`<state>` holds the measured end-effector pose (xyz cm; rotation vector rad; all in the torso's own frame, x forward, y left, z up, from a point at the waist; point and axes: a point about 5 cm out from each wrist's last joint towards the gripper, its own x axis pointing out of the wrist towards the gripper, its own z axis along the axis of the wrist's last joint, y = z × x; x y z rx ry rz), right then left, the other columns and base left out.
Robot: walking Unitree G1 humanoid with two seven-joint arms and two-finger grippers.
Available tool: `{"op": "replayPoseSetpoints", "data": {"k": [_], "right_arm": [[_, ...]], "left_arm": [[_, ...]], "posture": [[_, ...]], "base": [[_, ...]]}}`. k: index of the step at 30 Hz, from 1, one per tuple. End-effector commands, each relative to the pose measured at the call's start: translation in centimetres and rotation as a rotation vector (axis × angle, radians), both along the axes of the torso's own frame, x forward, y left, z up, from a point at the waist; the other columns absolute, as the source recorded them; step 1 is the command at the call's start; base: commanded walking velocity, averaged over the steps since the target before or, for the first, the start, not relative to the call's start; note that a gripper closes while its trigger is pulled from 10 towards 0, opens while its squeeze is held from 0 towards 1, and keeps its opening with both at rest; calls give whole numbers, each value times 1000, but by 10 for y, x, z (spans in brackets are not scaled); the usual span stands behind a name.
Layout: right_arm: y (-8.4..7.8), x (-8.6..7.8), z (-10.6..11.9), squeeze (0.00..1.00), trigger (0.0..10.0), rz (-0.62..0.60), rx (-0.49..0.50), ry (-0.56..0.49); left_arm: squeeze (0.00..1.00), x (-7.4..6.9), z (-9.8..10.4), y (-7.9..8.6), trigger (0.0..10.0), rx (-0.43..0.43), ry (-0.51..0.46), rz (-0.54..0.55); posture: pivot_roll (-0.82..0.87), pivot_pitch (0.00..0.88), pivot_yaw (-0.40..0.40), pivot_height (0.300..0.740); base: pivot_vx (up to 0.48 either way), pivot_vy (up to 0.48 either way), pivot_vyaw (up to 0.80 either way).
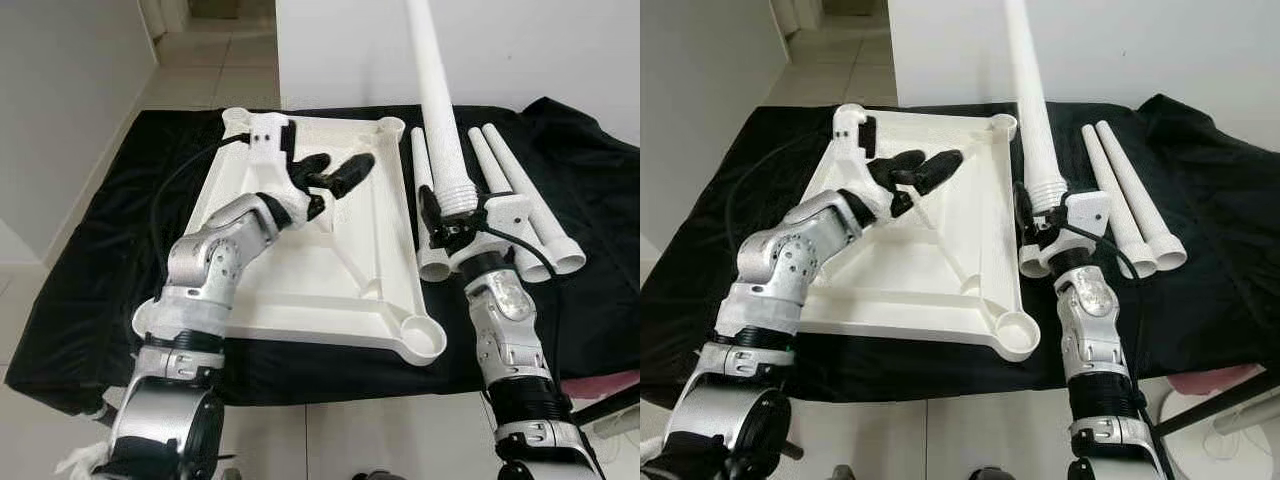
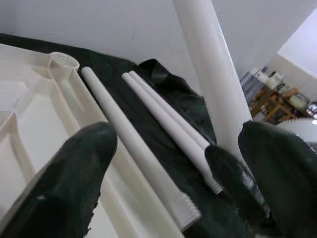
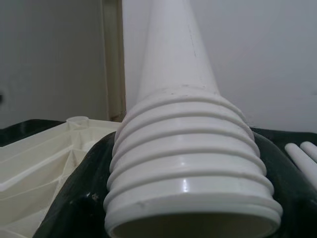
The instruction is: Building children table
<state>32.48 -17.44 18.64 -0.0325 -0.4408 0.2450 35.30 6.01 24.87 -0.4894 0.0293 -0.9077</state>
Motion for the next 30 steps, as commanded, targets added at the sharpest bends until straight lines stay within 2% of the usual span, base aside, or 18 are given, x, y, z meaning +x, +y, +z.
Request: {"op": "replayPoseSetpoints", "data": {"k": [1,2,8,9,10,20,24,25,26,28,30], "right_arm": [[9,-3,5,0,10000,55,-10,-42],[17,-3,5,0,10000,99,-32,-48],[34,-4,6,0,10000,175,-68,-49],[43,-7,5,0,10000,218,-85,-53],[47,-8,4,0,10000,239,-99,-55],[58,-18,1,0,10000,270,-130,-87],[62,-24,-4,0,10000,289,-125,-77],[66,-34,-13,0,10000,311,-130,-57],[66,-34,-13,0,10000,311,-130,-57],[69,-39,-19,0,10000,325,-137,-39],[69,-39,-20,0,10000,326,-137,-34]], "left_arm": [[0,-3,10,-7,10000,-51,-23,-180],[0,1,18,-9,10000,-61,-27,-199],[0,11,29,-9,10000,-98,10,-204],[0,15,33,-8,10000,-152,61,-209],[0,16,35,-7,10000,-156,68,-209],[0,26,34,-3,10000,-108,99,-162],[0,33,39,3,10000,-115,96,-118],[0,44,52,18,10000,-134,93,-27],[0,44,52,18,10000,-134,93,-27],[0,53,60,30,10000,-132,117,52],[0,55,61,35,10000,-120,126,86]], "posture": [[-5,0,-9,740],[-7,0,-6,740],[-12,0,1,740],[-12,0,3,740],[-12,0,2,740],[-11,0,1,740],[-14,0,3,740],[-14,0,7,740],[-14,0,7,740],[-18,0,14,740],[-18,0,14,740]], "base": [[0,0,0],[0,0,0],[0,0,0],[0,0,0],[0,0,0],[0,0,0],[0,0,0],[0,0,0],[0,0,0],[0,0,0],[0,0,0]]}}
